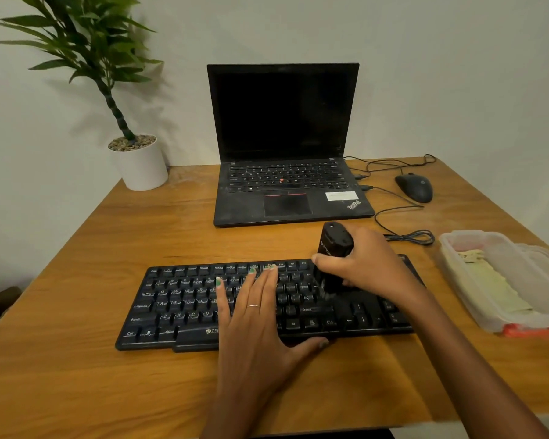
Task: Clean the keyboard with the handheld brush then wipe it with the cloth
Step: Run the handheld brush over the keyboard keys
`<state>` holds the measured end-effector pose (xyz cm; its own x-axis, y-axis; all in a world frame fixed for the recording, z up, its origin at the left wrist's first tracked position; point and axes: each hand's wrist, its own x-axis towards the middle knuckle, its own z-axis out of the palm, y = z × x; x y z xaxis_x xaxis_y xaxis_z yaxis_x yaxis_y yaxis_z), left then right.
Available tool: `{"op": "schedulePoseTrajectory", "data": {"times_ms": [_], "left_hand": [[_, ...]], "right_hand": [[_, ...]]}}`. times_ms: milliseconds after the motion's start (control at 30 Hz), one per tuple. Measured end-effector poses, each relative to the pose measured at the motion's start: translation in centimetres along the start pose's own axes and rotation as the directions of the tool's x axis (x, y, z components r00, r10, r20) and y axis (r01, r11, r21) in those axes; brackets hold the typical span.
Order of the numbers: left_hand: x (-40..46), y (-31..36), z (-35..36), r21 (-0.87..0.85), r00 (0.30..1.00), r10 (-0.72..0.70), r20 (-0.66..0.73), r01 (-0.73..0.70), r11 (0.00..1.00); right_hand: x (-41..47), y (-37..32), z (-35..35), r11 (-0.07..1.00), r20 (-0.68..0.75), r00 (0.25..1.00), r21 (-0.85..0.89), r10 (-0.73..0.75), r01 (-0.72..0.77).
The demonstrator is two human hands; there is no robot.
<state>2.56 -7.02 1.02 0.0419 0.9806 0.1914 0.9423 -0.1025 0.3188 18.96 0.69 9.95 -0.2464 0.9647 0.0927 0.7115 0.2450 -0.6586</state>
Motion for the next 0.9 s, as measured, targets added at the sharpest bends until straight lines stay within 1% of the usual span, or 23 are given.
{"op": "schedulePoseTrajectory", "data": {"times_ms": [67, 100, 133, 167, 200, 233, 300, 333, 367, 400, 467, 500, 567, 600, 633, 700, 733, 800, 867, 900], "left_hand": [[0.0, 0.0, 0.0, -0.006, 1.000, -0.004, -0.001, 0.004, 1.000], [0.0, 0.0, 0.0, -0.005, 1.000, -0.004, 0.000, 0.004, 1.000], [0.0, 0.0, 0.0, -0.003, 1.000, -0.003, 0.001, 0.003, 1.000], [0.0, 0.0, 0.0, -0.001, 1.000, -0.002, 0.001, 0.002, 1.000], [0.0, 0.0, 0.0, -0.002, 1.000, -0.002, 0.002, 0.002, 1.000], [0.0, 0.0, 0.0, -0.004, 1.000, -0.002, 0.002, 0.002, 1.000], [0.0, 0.0, 0.0, -0.012, 1.000, -0.001, -0.007, 0.001, 1.000], [0.0, 0.0, 0.0, -0.015, 1.000, -0.003, -0.008, 0.002, 1.000], [0.0, 0.0, 0.0, -0.014, 1.000, -0.003, -0.008, 0.003, 1.000], [0.0, 0.0, 0.0, -0.012, 1.000, -0.003, -0.006, 0.003, 1.000], [0.1, 0.0, 0.0, -0.009, 1.000, -0.002, -0.004, 0.002, 1.000], [0.1, 0.0, 0.0, -0.007, 1.000, -0.004, -0.002, 0.004, 1.000], [0.0, 0.0, 0.0, -0.012, 1.000, -0.007, -0.002, 0.007, 1.000], [0.0, 0.0, 0.0, -0.013, 1.000, -0.007, -0.002, 0.007, 1.000], [0.0, 0.0, 0.0, -0.012, 1.000, -0.008, -0.002, 0.008, 1.000], [0.0, 0.0, 0.0, -0.009, 1.000, -0.010, -0.002, 0.010, 1.000], [0.0, 0.0, 0.0, -0.010, 1.000, -0.010, 0.001, 0.010, 1.000], [0.0, -0.1, 0.0, -0.011, 1.000, -0.008, 0.001, 0.008, 1.000], [0.0, 0.0, 0.0, -0.011, 1.000, -0.008, -0.001, 0.008, 1.000], [0.0, 0.0, 0.0, -0.009, 1.000, -0.008, 0.000, 0.008, 1.000]], "right_hand": [[0.0, 0.0, -0.2, 0.999, 0.106, 0.994, 0.036, 0.024, -0.028], [0.0, -0.1, -0.3, 0.998, 0.134, 0.990, 0.034, 0.040, -0.045], [0.1, -0.1, -0.3, 0.999, 0.120, 0.992, 0.019, 0.047, -0.050], [0.3, -0.1, -0.2, 0.999, 0.069, 0.997, -0.011, 0.032, -0.031], [0.4, -0.2, 0.0, 0.999, 0.021, 1.000, -0.047, -0.005, 0.006], [0.4, -0.2, 0.2, 0.997, 0.017, 0.999, -0.062, -0.041, 0.042], [0.6, -0.3, 0.2, 0.997, 0.114, 0.991, -0.038, -0.063, 0.067], [0.7, -0.3, -0.1, 0.999, 0.172, 0.984, -0.020, -0.040, 0.045], [0.9, -0.3, -0.4, 1.000, 0.196, 0.981, -0.022, -0.017, 0.022], [1.2, -0.3, -0.6, 0.999, 0.177, 0.984, -0.046, -0.011, 0.019], [1.7, -0.1, -0.5, 0.994, 0.117, 0.991, -0.081, -0.057, 0.067], [1.8, -0.2, -0.3, 0.994, 0.154, 0.984, -0.049, -0.085, 0.094], [1.7, -0.4, -0.6, 0.991, 0.310, 0.942, 0.034, -0.130, 0.126], [1.7, -0.5, -0.9, 0.991, 0.369, 0.919, 0.032, -0.135, 0.132], [2.0, -0.6, -1.1, 0.990, 0.382, 0.915, -0.001, -0.131, 0.142], [2.7, -0.6, -1.2, 0.985, 0.314, 0.941, -0.073, -0.125, 0.155], [3.0, -0.6, -1.0, 0.984, 0.293, 0.947, -0.076, -0.132, 0.160], [3.2, -0.6, -0.6, 0.984, 0.341, 0.928, -0.046, -0.148, 0.174], [3.4, -0.6, -1.1, 0.984, 0.410, 0.902, -0.054, -0.133, 0.169], [3.5, -0.6, -1.3, 0.985, 0.416, 0.901, -0.062, -0.122, 0.162]]}}
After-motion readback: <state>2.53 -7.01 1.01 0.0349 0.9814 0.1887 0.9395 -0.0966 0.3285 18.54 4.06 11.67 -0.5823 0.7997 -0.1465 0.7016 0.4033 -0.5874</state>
